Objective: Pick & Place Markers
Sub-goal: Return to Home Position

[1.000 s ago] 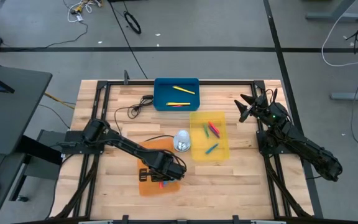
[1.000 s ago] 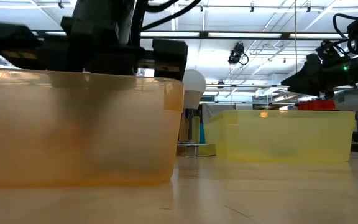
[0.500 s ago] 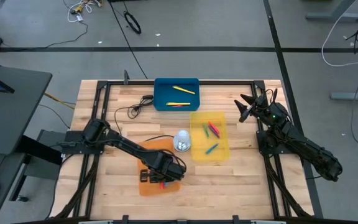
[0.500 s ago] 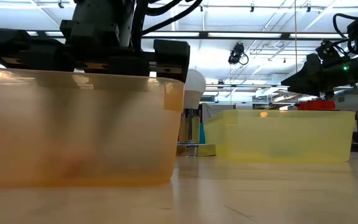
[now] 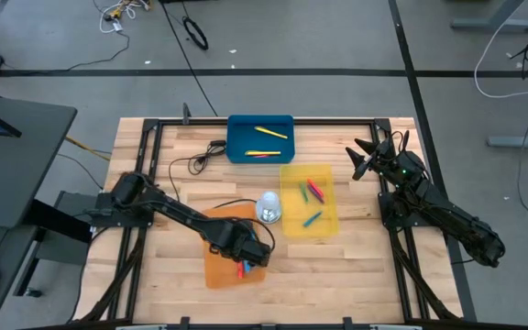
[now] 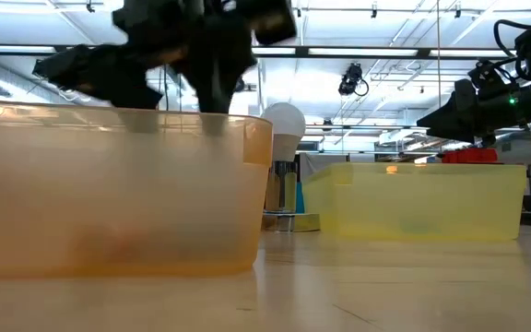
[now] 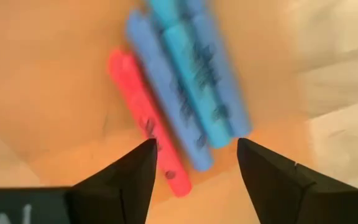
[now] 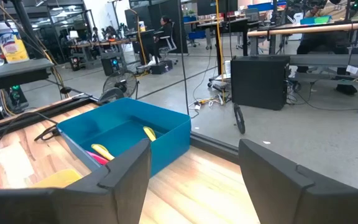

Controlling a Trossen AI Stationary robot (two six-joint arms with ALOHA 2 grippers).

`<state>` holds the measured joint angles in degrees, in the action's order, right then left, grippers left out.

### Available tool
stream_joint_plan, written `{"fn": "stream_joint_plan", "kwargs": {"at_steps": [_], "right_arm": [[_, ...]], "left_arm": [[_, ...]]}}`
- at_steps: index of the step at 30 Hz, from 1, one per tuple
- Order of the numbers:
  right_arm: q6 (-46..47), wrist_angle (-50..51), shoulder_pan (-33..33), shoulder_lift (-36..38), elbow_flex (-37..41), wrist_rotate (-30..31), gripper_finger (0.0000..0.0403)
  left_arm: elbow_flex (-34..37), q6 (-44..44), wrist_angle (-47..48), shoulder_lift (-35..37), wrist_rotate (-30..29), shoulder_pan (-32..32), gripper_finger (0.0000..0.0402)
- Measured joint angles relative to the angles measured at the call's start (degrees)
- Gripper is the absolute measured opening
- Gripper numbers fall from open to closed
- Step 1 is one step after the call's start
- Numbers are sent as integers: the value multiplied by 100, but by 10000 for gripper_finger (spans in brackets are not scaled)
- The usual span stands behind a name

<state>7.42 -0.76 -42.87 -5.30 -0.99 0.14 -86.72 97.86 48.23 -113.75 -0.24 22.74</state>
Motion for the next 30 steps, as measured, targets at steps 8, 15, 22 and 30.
{"fn": "stream_joint_plan", "kwargs": {"at_steps": [8,15,22,30], "right_arm": [[0,-2,0,0,0,0,245],[0,-1,0,0,0,0,245],[-1,-2,0,0,0,1,245],[0,-2,0,0,0,2,245]], "left_arm": [[2,-1841,15,729,-1756,179,218],[2,-3548,-16,1395,-2630,378,218],[4,-4792,-37,1961,-2760,422,256],[208,-6409,-377,2663,-2661,465,321]]}}
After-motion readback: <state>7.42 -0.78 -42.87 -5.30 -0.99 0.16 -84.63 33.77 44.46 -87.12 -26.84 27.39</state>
